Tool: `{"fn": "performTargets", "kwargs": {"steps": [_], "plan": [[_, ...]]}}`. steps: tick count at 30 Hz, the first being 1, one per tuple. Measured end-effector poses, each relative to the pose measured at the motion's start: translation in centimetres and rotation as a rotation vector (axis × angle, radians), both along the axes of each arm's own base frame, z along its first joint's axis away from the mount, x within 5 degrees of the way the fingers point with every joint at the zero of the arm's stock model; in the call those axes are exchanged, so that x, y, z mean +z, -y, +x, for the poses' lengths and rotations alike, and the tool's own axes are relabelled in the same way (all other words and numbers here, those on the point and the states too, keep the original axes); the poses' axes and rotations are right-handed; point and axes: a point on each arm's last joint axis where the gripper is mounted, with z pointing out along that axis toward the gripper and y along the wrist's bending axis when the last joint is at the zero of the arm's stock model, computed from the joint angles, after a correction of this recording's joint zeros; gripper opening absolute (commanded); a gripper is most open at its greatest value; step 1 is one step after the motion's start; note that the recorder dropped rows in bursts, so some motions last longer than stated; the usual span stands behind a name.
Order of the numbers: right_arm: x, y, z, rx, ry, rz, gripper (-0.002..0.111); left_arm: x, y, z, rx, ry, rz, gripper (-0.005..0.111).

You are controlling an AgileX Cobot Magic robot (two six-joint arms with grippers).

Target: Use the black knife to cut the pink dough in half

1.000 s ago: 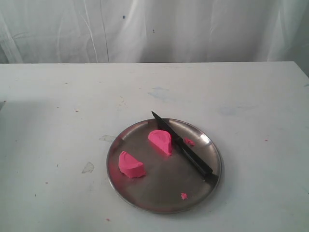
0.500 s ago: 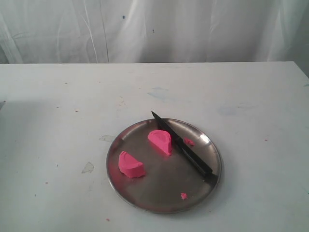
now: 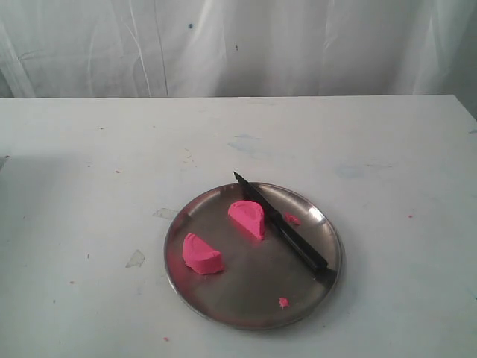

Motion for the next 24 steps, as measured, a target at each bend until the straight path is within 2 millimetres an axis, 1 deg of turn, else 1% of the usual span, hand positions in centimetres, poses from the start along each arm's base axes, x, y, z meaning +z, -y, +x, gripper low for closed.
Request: {"fn": "performTargets", "kwargs": {"steps": [3, 4, 6, 7, 8, 11, 16, 24], "plan": [[-2.8, 0.0, 0.3, -0.008, -0.134, 0.127, 0.000, 0.0, 0.0, 0.0, 0.000, 0.000, 0.000, 0.000], [-3.5, -0.2, 0.3, 0.001, -0.174, 0.141, 0.000, 0.0, 0.0, 0.0, 0.000, 0.000, 0.000, 0.000], [-4.8, -0.4, 0.3, 0.029, -0.254, 0.069, 0.000, 0.0, 0.0, 0.0, -0.002, 0.000, 0.001, 0.000], [-5.1, -0.5, 0.3, 0.046, -0.272, 0.020, 0.000, 0.0, 0.0, 0.0, -0.002, 0.000, 0.001, 0.000], [-5.2, -0.6, 0.3, 0.067, -0.284, -0.036, 0.000, 0.0, 0.0, 0.0, -0.002, 0.000, 0.001, 0.000], [-5.2, -0.7, 0.3, 0.061, -0.289, -0.077, 0.000, 0.0, 0.0, 0.0, -0.002, 0.000, 0.001, 0.000], [-5.2, -0.2, 0.3, -0.027, -0.287, -0.029, 0.000, 0.0, 0.0, 0.0, -0.003, 0.000, 0.001, 0.000], [-5.1, -0.2, 0.3, -0.035, -0.271, -0.024, 0.000, 0.0, 0.0, 0.0, -0.003, 0.000, 0.001, 0.000]]}}
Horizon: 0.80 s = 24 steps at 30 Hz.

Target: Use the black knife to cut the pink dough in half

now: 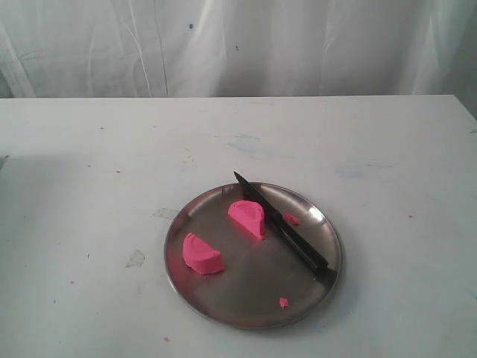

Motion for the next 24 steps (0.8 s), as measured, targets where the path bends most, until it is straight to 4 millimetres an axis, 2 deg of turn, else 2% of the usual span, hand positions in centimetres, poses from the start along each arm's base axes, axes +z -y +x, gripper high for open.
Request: {"fn": "performTargets", "kwargs": {"steps": [13, 19, 22, 24], "plan": [[0.0, 0.0, 0.0, 0.000, 0.003, 0.005, 0.000, 0.0, 0.0, 0.0, 0.001, 0.000, 0.002, 0.000], [0.0, 0.0, 0.0, -0.001, 0.005, 0.006, 0.000, 0.1, -0.1, -1.2, 0.032, 0.053, 0.060, 0.000], [0.0, 0.0, 0.0, -0.001, 0.005, 0.006, 0.000, -1.3, 0.0, -1.8, 0.099, 0.052, 0.179, 0.000], [0.0, 0.0, 0.0, -0.001, 0.005, 0.006, 0.000, -2.7, 0.5, -1.9, 0.066, 0.025, 0.163, 0.000]]}}
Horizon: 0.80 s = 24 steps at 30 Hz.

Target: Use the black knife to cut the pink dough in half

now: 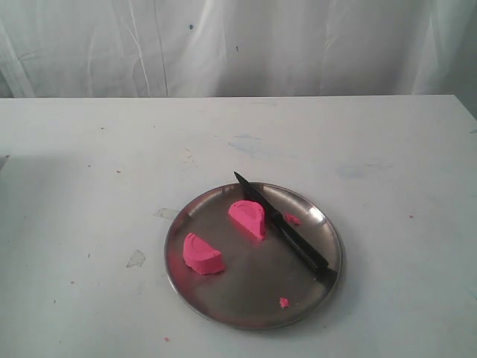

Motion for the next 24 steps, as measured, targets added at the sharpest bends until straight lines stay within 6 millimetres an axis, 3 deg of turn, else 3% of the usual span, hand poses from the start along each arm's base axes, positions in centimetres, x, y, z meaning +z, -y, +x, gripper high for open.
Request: {"fn": "performTargets", "kwargs": {"steps": [5, 12, 16, 21, 24], "plan": [[0.0, 0.0, 0.0, 0.000, 0.000, 0.000, 0.000, -5.5, 1.1, 0.8, -0.112, -0.203, -0.073, 0.000], [0.0, 0.0, 0.0, 0.000, 0.000, 0.000, 0.000, -13.0, 0.7, 1.9, -0.072, -0.505, -0.171, 0.000], [0.0, 0.0, 0.0, 0.000, 0.000, 0.002, 0.000, -14.1, 1.0, 1.7, -0.119, -0.592, -0.128, 0.000], [0.0, 0.0, 0.0, 0.000, 0.000, 0.002, 0.000, -14.0, 1.4, 1.5, -0.205, -0.595, -0.088, 0.000], [0.0, 0.0, 0.0, 0.000, 0.000, 0.003, 0.000, -14.5, 0.9, 1.4, -0.156, -0.654, -0.126, 0.000]]}}
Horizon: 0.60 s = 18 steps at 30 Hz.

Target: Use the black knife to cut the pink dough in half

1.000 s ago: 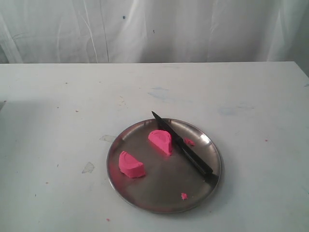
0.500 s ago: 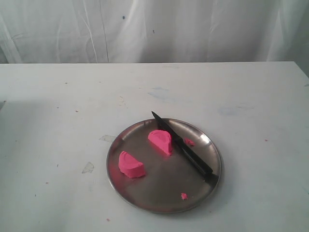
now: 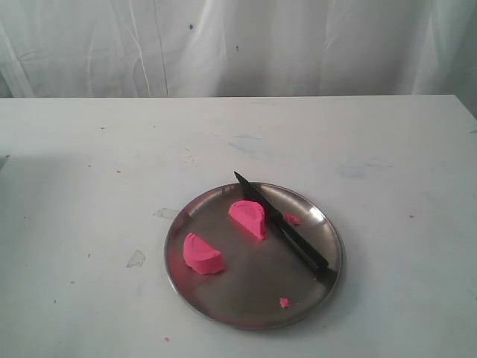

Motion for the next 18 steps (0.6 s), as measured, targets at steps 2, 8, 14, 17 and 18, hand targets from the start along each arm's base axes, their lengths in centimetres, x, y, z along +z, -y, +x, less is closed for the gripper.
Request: {"fn": "performTargets", "kwargs": {"steps": [2, 8, 14, 17, 18], "plan": [[0.0, 0.0, 0.0, 0.000, 0.000, 0.000, 0.000, -0.6, -0.6, -0.1, 0.079, -0.074, -0.014, 0.000], [0.0, 0.0, 0.0, 0.000, 0.000, 0.000, 0.000, -1.0, -1.3, -0.3, 0.184, -0.122, -0.054, 0.000], [0.0, 0.0, 0.0, 0.000, 0.000, 0.000, 0.000, -1.0, -1.3, -0.3, 0.182, -0.121, -0.030, 0.000], [0.0, 0.0, 0.0, 0.000, 0.000, 0.000, 0.000, -1.0, -1.4, -0.3, 0.181, -0.120, -0.025, 0.000], [0.0, 0.0, 0.0, 0.000, 0.000, 0.000, 0.000, -1.0, -1.4, -0.3, 0.181, -0.120, -0.025, 0.000]]}}
